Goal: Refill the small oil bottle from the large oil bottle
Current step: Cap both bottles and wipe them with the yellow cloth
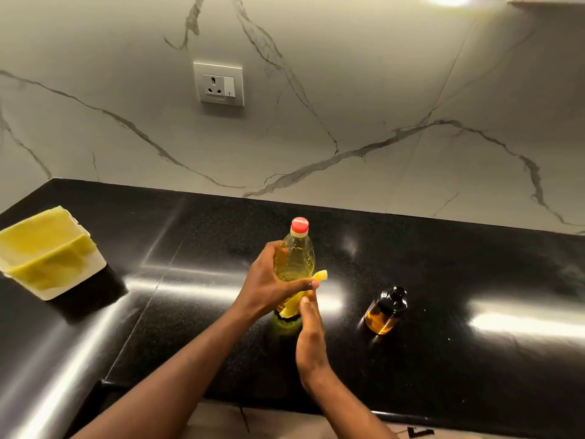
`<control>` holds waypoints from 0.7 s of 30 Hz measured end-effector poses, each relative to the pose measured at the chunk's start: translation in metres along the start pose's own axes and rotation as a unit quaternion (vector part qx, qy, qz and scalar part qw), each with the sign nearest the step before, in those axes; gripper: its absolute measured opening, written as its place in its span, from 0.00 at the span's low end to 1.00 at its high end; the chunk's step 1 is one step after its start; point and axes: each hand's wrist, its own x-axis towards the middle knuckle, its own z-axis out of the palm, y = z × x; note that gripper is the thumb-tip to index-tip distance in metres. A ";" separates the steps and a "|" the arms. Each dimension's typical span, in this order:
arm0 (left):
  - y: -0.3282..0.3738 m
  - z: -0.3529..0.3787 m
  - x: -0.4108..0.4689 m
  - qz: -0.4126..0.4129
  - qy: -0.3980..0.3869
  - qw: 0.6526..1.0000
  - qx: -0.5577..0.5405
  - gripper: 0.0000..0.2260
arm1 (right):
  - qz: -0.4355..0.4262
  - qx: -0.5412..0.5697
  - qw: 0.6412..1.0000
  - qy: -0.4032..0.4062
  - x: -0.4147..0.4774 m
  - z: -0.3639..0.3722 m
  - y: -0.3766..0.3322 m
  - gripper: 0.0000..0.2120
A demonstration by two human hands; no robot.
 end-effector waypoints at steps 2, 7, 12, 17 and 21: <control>0.000 0.004 -0.001 0.003 0.014 1.000 0.011 0.40 | -0.012 -0.010 1.000 -0.008 -0.006 0.003 0.004 0.31; -0.001 0.003 0.002 0.011 0.016 1.000 0.015 0.33 | 0.025 0.035 0.999 0.012 0.025 -0.002 -0.003 0.28; 0.000 0.002 0.001 0.019 0.016 1.000 0.003 0.31 | 0.085 0.084 0.993 0.020 0.047 -0.003 -0.024 0.27; 0.000 0.002 0.005 0.019 0.018 1.000 0.010 0.33 | 0.070 0.087 0.994 0.018 0.006 0.005 0.000 0.30; 0.000 0.002 0.008 0.015 0.024 1.000 0.013 0.31 | 0.090 0.067 0.993 0.038 0.022 0.009 -0.003 0.36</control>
